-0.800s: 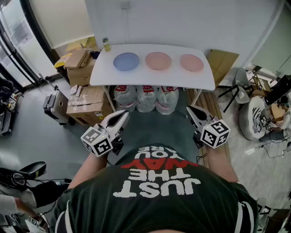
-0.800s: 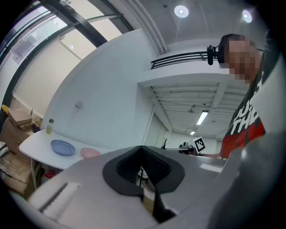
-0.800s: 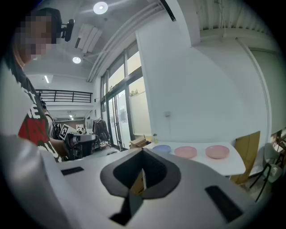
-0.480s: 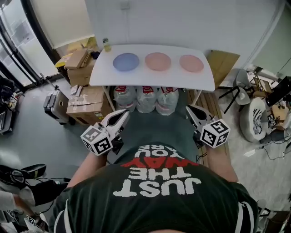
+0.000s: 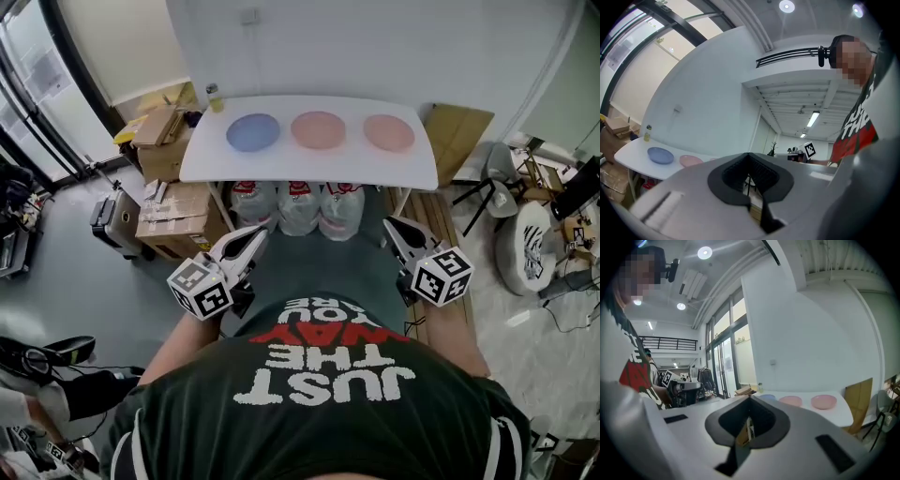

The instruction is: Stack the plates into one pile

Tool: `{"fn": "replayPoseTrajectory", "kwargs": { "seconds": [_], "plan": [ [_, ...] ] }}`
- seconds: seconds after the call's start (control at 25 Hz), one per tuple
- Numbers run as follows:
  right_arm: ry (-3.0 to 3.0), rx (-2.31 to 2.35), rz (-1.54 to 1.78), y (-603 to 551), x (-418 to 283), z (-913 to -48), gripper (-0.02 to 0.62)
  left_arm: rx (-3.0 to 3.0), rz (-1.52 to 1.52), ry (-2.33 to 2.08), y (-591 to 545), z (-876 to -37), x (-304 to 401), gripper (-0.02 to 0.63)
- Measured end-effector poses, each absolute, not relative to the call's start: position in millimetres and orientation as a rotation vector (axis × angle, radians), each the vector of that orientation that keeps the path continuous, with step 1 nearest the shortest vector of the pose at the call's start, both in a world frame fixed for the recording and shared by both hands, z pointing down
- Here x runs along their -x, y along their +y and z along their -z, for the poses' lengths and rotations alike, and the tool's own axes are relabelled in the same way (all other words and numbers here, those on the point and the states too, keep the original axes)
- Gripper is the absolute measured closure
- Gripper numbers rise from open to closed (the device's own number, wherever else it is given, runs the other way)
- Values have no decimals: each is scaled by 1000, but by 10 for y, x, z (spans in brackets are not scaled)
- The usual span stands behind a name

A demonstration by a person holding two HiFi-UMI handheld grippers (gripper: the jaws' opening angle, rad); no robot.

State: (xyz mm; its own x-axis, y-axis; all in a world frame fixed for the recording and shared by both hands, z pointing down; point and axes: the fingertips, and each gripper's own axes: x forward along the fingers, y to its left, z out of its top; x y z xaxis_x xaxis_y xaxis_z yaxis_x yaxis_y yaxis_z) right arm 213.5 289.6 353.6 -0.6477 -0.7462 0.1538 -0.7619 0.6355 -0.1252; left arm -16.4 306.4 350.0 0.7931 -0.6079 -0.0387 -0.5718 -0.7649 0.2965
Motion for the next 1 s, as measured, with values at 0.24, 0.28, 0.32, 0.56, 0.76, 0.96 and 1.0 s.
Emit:
{"fn": "replayPoseTrajectory", "kwargs": {
  "seconds": [0.24, 0.28, 0.32, 0.56, 0.76, 0.96, 1.0],
  "plan": [
    [-2795, -1223, -280, 2933, -2549, -3590, 591, -2706, 177, -913, 2988, -3524, -300, 598],
    [-2798, -1219, -285, 2936, -2632, -3615, 591, -2703, 173, -910, 2972, -3538, -392, 598],
    [-2800, -1216, -293, 2936, -2718, -3645, 591, -2699, 170, -906, 2956, -3553, -483, 600],
    [-2794, -1214, -342, 2730, -3132, -3836, 591, -2671, 129, -891, 2729, -3677, -884, 599],
    [-2772, -1201, -394, 2285, -3097, -4029, 591, -2640, 124, -901, 2224, -3806, -798, 599],
    [-2725, -1215, -400, 1438, -2749, -4260, 591, -2628, 138, -853, 1279, -4087, -453, 598],
    [-2716, -1227, -394, 1215, -2656, -4302, 591, -2633, 143, -832, 1036, -4153, -366, 599]
  ]
}}
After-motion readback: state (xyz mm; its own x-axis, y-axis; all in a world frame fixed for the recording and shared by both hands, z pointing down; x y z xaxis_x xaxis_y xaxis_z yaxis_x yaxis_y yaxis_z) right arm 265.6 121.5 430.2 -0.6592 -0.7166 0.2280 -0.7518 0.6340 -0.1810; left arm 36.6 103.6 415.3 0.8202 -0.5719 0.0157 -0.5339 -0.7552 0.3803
